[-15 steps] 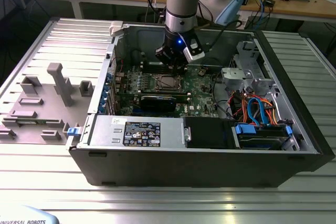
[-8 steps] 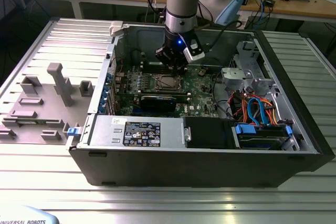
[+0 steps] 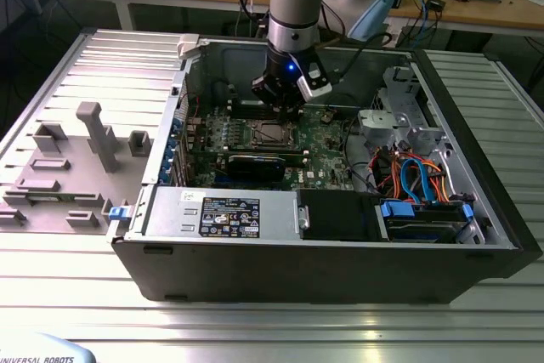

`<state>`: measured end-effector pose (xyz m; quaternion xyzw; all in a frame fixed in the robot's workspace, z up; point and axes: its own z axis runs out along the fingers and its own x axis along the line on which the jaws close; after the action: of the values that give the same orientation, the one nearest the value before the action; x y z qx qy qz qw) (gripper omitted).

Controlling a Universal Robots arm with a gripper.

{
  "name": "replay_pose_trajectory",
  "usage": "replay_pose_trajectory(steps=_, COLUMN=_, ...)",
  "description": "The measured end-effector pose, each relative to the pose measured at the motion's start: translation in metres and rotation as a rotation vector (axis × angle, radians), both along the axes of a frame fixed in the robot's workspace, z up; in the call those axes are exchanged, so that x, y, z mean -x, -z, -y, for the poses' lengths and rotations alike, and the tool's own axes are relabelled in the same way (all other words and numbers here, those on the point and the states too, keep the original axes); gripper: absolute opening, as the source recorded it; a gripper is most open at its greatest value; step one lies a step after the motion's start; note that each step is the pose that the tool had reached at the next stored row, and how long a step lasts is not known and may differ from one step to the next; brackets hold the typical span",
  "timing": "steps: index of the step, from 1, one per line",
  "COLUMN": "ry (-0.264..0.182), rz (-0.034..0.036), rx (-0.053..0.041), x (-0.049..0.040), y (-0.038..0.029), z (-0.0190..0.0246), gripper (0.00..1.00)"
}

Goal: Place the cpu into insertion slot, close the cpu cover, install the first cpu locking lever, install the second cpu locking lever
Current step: 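Install the first cpu locking lever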

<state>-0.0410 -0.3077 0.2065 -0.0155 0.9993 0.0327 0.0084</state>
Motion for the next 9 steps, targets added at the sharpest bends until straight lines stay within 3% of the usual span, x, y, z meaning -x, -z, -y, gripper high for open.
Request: replay_pose_trajectory(steps=9, ry=0.000, rz=-0.0005, rx=0.0047, x=-0.0001, y=0.0030, z=0.0007, gripper=0.11)
